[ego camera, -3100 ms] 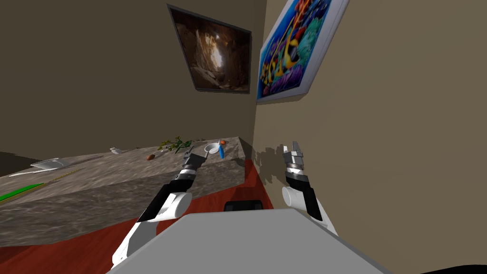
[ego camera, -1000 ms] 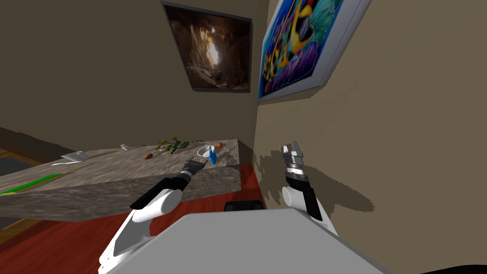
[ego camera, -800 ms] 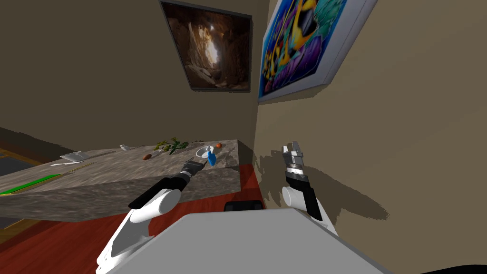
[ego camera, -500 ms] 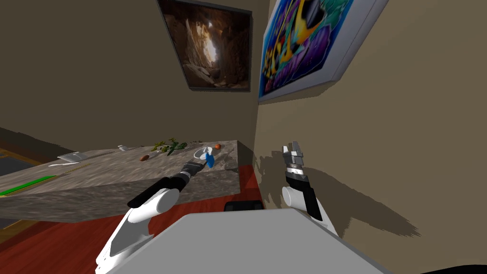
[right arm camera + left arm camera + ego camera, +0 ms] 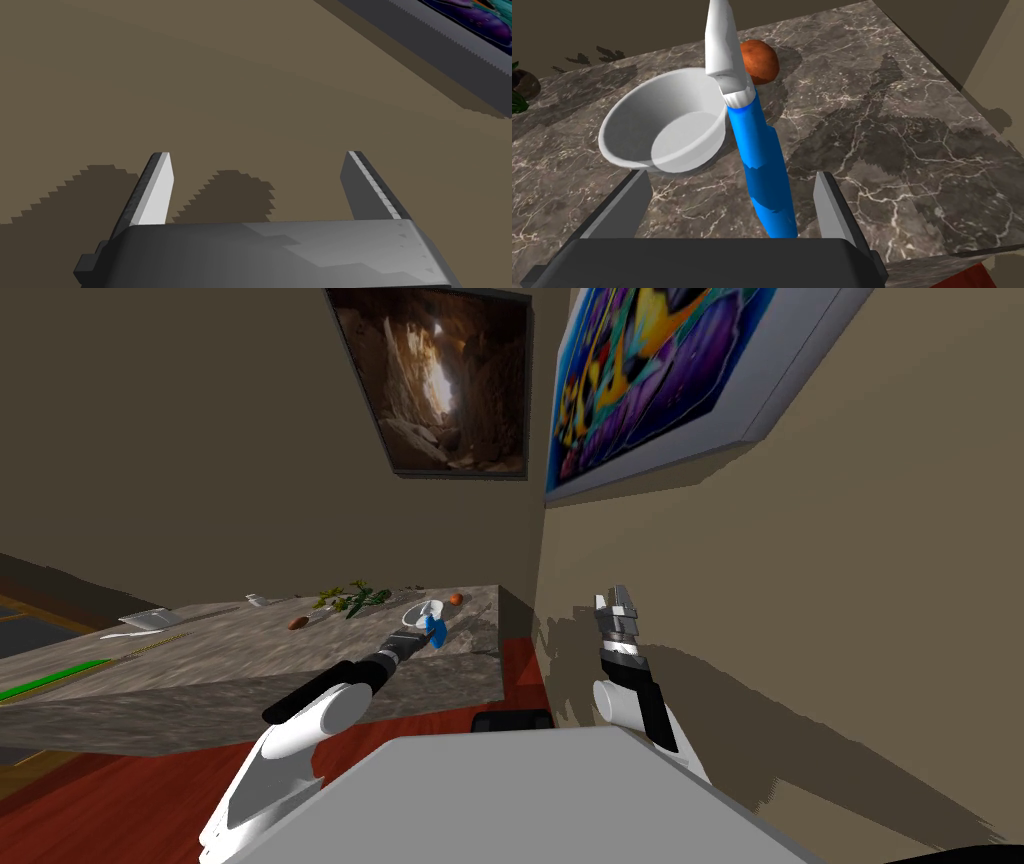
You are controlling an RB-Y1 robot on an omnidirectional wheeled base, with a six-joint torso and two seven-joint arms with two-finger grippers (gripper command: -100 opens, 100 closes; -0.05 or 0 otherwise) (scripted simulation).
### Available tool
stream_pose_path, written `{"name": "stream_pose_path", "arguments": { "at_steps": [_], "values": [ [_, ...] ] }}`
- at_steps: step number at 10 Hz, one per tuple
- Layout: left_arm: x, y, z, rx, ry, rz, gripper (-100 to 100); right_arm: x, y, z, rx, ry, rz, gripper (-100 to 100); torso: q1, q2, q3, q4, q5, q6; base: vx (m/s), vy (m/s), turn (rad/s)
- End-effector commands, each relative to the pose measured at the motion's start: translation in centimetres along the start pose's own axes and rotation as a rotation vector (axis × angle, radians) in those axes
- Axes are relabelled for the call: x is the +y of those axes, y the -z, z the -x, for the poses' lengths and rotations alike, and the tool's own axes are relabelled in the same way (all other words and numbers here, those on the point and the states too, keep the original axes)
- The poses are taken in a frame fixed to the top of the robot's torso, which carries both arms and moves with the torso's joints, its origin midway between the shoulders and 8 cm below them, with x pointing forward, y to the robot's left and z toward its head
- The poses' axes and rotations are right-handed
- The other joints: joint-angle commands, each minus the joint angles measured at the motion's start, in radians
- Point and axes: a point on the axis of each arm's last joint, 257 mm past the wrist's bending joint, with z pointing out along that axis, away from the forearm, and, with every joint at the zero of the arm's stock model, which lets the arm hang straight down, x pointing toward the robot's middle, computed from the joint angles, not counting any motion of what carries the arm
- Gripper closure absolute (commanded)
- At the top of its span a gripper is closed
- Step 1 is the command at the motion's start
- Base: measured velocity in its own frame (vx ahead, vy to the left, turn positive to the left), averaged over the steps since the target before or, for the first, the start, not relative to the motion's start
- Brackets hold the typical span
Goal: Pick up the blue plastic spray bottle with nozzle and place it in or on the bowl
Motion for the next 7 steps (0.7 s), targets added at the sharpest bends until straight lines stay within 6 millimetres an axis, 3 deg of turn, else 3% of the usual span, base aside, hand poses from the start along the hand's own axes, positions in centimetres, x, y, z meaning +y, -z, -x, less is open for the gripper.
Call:
{"name": "stream_pose_path", "arguments": {
  "at_steps": [1, 7],
  "values": [
    [0.2, 0.1, 0.7, -0.022, 0.061, 0.013, -100, 0.0, 0.0, 0.0, 0.000, 0.000, 0.000, 0, 0.000, 0.000, 0.000, 0.000, 0.000, 0.000, 0.098, -0.012, 0.036],
    [2.0, 0.4, 2.2, -0.053, 0.255, 0.035, -100, 0.0, 0.0, 0.0, 0.000, 0.000, 0.000, 0, 0.002, 0.004, 0.002, 0.001, 0.000, 0.000, 0.063, -0.002, 0.027]
  ]
}}
